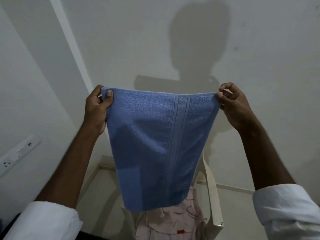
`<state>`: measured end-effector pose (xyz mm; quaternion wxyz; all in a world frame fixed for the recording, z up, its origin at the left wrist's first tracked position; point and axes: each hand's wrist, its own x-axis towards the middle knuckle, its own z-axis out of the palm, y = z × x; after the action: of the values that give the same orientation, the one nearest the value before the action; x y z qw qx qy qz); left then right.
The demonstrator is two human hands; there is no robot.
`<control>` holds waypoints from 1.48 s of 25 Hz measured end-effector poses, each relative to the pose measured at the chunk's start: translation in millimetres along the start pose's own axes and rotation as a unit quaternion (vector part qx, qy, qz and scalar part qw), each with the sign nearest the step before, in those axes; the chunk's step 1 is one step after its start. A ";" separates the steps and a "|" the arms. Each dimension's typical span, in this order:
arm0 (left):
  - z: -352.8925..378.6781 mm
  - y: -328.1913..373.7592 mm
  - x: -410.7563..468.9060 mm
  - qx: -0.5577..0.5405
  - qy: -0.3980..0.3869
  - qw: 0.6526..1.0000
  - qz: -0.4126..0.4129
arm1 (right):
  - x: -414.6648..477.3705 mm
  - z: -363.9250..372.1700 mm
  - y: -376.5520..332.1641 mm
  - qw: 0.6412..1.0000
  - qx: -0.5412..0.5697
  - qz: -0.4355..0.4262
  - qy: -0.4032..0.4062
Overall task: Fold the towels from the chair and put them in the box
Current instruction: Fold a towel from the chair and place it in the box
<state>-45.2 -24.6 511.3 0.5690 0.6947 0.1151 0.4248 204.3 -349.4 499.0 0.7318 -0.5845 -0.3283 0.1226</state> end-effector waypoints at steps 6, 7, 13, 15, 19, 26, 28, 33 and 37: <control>13.0 4.0 -1.3 -0.043 -0.017 0.999 -0.016 | -4.0 -7.2 -3.9 0.996 -0.083 0.004 0.012; 16.7 5.4 -2.7 -0.059 -0.022 0.998 -0.021 | -4.0 -6.4 -5.8 0.986 -0.166 0.001 0.021; 63.7 13.4 -19.4 0.045 -0.133 0.988 0.071 | -21.6 99.9 -24.1 0.929 -0.331 -0.141 -0.091; 74.5 14.5 -25.2 0.087 -0.162 0.977 0.108 | -29.0 141.3 -7.5 0.912 -0.350 -0.143 -0.159; 56.1 11.5 -31.6 0.081 -0.195 0.977 0.045 | -26.8 177.8 18.0 0.924 -0.331 -0.166 -0.092; -6.9 -87.9 -88.3 0.212 -0.269 0.928 -0.150 | -20.5 195.8 -20.7 0.940 -0.249 -0.231 -0.045; -14.3 -124.3 -109.5 0.267 -0.304 0.901 -0.159 | -16.6 192.1 -37.1 0.942 -0.233 -0.238 -0.042; -27.3 -195.4 -158.6 0.422 -0.331 0.821 -0.195 | -13.7 174.6 -78.6 0.936 -0.218 -0.277 -0.008; -51.0 -223.7 -183.1 0.492 -0.306 0.767 -0.276 | -11.5 154.7 -99.3 0.921 -0.255 -0.294 0.021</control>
<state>-121.8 -34.1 228.1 0.2467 0.9110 0.3149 -0.1003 78.9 -264.4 603.8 0.5675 -0.6311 -0.4902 -0.1985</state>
